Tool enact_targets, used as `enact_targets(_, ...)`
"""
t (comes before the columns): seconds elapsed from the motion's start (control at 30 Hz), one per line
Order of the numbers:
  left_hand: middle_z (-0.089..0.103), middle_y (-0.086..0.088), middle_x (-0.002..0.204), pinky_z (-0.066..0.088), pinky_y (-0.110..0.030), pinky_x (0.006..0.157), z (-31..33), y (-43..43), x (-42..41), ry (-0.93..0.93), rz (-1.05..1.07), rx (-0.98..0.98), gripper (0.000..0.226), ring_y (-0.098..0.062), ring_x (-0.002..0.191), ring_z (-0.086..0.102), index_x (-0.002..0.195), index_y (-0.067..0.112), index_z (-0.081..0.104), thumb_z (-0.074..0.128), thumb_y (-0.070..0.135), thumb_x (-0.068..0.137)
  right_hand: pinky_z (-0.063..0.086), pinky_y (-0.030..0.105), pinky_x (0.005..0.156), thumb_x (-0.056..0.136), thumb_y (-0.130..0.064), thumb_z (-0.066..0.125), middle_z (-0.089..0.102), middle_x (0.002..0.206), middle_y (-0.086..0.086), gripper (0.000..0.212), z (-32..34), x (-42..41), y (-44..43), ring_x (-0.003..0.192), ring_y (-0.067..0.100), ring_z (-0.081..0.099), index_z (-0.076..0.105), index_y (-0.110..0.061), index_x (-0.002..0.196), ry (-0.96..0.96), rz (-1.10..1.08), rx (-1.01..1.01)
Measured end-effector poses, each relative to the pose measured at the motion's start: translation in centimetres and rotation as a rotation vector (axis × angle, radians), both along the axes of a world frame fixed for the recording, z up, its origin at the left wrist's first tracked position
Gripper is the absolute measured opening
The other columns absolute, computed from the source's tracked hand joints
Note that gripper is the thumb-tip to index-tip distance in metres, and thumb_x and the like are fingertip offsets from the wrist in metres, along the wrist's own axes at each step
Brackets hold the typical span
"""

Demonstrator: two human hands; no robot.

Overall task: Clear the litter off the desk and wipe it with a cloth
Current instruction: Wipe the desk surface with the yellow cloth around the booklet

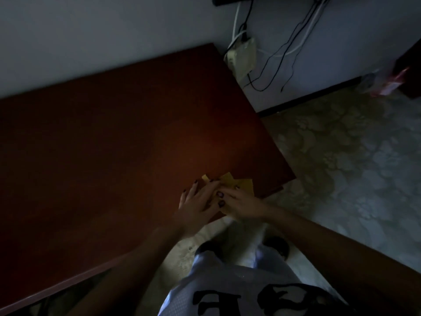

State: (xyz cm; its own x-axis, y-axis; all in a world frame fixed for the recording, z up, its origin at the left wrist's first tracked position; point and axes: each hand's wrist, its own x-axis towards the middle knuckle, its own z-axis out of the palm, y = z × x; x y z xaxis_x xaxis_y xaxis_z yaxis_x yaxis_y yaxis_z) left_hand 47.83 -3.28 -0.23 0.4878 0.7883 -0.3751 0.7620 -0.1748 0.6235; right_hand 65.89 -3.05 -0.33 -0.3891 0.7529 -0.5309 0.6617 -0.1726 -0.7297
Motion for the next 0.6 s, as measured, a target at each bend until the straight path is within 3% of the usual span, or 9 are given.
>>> enact_targets(0.07,0.014,0.01,0.157,-0.004,-0.045,0.114,1.5,0.8,0.9,-0.052,0.014,0.001,0.067,-0.016,0.145,-0.001,0.145,0.047,0.005,0.044,0.055,0.091,0.038,0.021,0.095,0.1,-0.041,0.036,0.052,0.132,-0.004,0.036,2.7,2.1,1.4,0.116,0.011,0.051,0.048,-0.033,0.133,0.136,-0.18,-0.165)
enact_targets(0.13,0.032,0.0,0.15,0.024,-0.046,0.114,3.4,1.9,3.0,-0.064,-0.014,0.079,0.081,-0.022,0.138,0.028,0.148,0.038,0.008,0.061,0.038,0.087,0.04,0.011,0.078,0.098,-0.046,0.036,0.053,0.114,-0.018,0.033,5.1,4.7,2.5,0.096,-0.009,0.052,0.05,-0.041,0.127,0.188,-0.248,-0.139)
enact_targets(0.17,0.043,-0.003,0.141,0.04,-0.04,0.105,4.6,2.6,4.6,-0.109,0.002,0.111,0.081,-0.02,0.126,0.045,0.148,0.033,0.014,0.065,0.026,0.085,0.04,0.005,0.068,0.098,-0.045,0.036,0.052,0.104,-0.024,0.027,6.0,6.3,3.1,0.086,-0.018,0.052,0.052,-0.046,0.12,0.227,-0.267,-0.1)
enact_targets(0.23,0.059,-0.002,0.123,0.053,-0.023,0.083,6.9,4.1,8.7,-0.255,0.102,0.181,0.068,-0.008,0.101,0.061,0.142,0.026,0.033,0.065,0.01,0.084,0.037,-0.004,0.057,0.098,-0.044,0.037,0.046,0.094,-0.035,0.016,8.3,9.8,4.2,0.073,-0.029,0.048,0.05,-0.052,0.105,0.284,-0.285,-0.02)
enact_targets(0.37,0.07,0.007,0.09,0.048,-0.014,0.058,11.4,6.9,18.9,-0.533,0.316,0.169,0.031,0.0,0.073,0.066,0.109,0.027,0.062,0.064,0.007,0.084,0.04,0.004,0.071,0.091,-0.047,0.051,0.045,0.11,-0.03,0.039,12.8,18.7,5.7,0.093,-0.019,0.047,0.042,-0.044,0.128,0.296,-0.266,0.101)
enact_targets(0.47,0.071,0.001,0.084,0.05,-0.019,0.062,13.2,8.6,27.9,-0.591,0.337,0.148,0.02,-0.004,0.073,0.066,0.098,0.016,0.068,0.061,0.003,0.084,0.045,0.018,0.088,0.075,-0.044,0.071,0.052,0.118,-0.021,0.053,15.3,26.5,5.2,0.109,-0.003,0.052,0.044,-0.04,0.121,0.268,-0.253,0.198)
enact_targets(0.6,0.071,-0.002,0.084,0.052,-0.023,0.073,13.9,9.6,40.2,-0.699,0.36,0.015,0.018,-0.012,0.08,0.066,0.093,0.015,0.069,0.061,0.001,0.084,0.042,0.036,0.099,0.059,-0.028,0.085,0.036,0.135,0.004,0.096,15.1,36.7,3.8,0.125,0.02,0.041,0.03,-0.021,0.138,-0.053,-0.267,0.437)
